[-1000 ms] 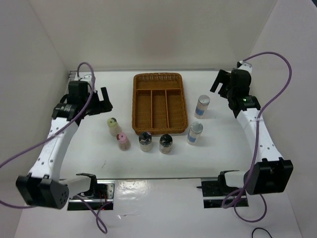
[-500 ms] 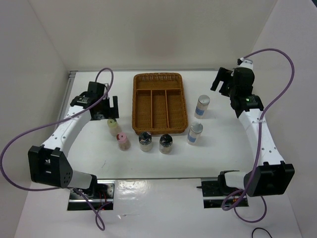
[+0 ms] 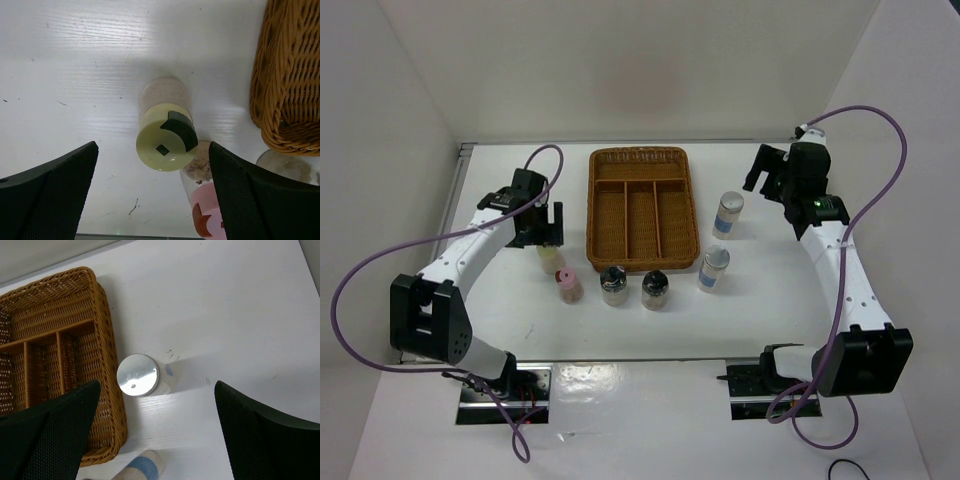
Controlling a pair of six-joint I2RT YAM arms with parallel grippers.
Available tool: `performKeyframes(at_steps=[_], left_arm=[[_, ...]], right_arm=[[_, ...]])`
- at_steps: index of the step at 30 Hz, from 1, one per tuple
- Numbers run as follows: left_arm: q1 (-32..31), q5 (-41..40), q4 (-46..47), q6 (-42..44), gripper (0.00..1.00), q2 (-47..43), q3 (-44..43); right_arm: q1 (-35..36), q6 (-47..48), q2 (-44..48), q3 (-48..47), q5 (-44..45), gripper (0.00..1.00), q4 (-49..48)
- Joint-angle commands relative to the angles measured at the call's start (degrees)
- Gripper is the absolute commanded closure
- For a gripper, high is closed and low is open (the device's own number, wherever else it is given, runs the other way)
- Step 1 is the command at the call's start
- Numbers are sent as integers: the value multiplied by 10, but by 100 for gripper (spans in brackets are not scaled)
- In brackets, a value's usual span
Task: Organize the condiment bottles
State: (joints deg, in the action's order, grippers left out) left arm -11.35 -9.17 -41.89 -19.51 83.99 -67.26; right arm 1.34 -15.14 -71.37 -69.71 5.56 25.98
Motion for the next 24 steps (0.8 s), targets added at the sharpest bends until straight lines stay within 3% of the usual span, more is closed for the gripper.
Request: performKeyframes(at_steps=[1,12,19,24], left_arm=[[-1,4,11,11,4,11,3],[-1,9,23,11,16,33,13],[-1,9,28,17,19,38,13],[-1,9,28,17,27,50,8]], right_arm=[[-4,-5,18,5,-5,1,2],[-9,-5,23,10,-5,1,2],[-9,-5,23,10,-5,1,2],[-9,-5,18,10,-5,1,2]])
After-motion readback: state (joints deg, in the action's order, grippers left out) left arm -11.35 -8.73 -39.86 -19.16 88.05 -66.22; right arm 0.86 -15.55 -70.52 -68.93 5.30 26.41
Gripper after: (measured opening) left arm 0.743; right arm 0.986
